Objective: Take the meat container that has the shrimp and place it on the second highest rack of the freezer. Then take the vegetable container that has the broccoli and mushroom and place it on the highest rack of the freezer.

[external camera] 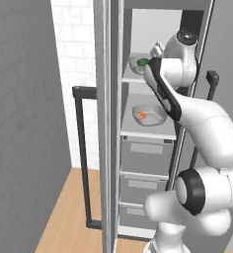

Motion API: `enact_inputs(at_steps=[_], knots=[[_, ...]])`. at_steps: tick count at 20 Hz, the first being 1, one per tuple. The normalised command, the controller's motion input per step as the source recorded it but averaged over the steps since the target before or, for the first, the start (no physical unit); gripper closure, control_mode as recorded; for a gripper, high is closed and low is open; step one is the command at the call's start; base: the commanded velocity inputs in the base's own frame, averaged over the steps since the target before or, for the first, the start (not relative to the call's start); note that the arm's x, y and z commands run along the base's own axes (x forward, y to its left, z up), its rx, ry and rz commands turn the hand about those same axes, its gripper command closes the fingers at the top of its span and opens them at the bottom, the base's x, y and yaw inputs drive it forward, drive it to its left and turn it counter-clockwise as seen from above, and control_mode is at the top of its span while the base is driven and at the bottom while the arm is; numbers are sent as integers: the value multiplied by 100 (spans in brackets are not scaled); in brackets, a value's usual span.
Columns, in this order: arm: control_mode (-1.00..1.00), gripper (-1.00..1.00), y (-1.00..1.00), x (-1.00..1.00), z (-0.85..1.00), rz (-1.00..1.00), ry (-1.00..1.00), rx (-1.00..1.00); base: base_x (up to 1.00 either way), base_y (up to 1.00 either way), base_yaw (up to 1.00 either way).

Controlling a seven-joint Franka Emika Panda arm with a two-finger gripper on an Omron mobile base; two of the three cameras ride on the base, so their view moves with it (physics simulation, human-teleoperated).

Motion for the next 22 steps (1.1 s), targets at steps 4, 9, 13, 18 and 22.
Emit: enact_inputs(at_steps=[4, 9, 13, 18, 22], knots=[[-100, -100, 0, -100, -33, 63, 0, -26, 0, 0, 0], [-100, -100, 0, -100, -34, 65, 1, -29, 0, 0, 0], [-100, -100, 14, -100, -41, 66, 6, -37, 0, 0, 0], [-100, -100, 18, -58, -11, 31, 3, -29, 0, 0, 0], [-100, -100, 3, -11, 0, 5, 0, -8, 0, 0, 0]])
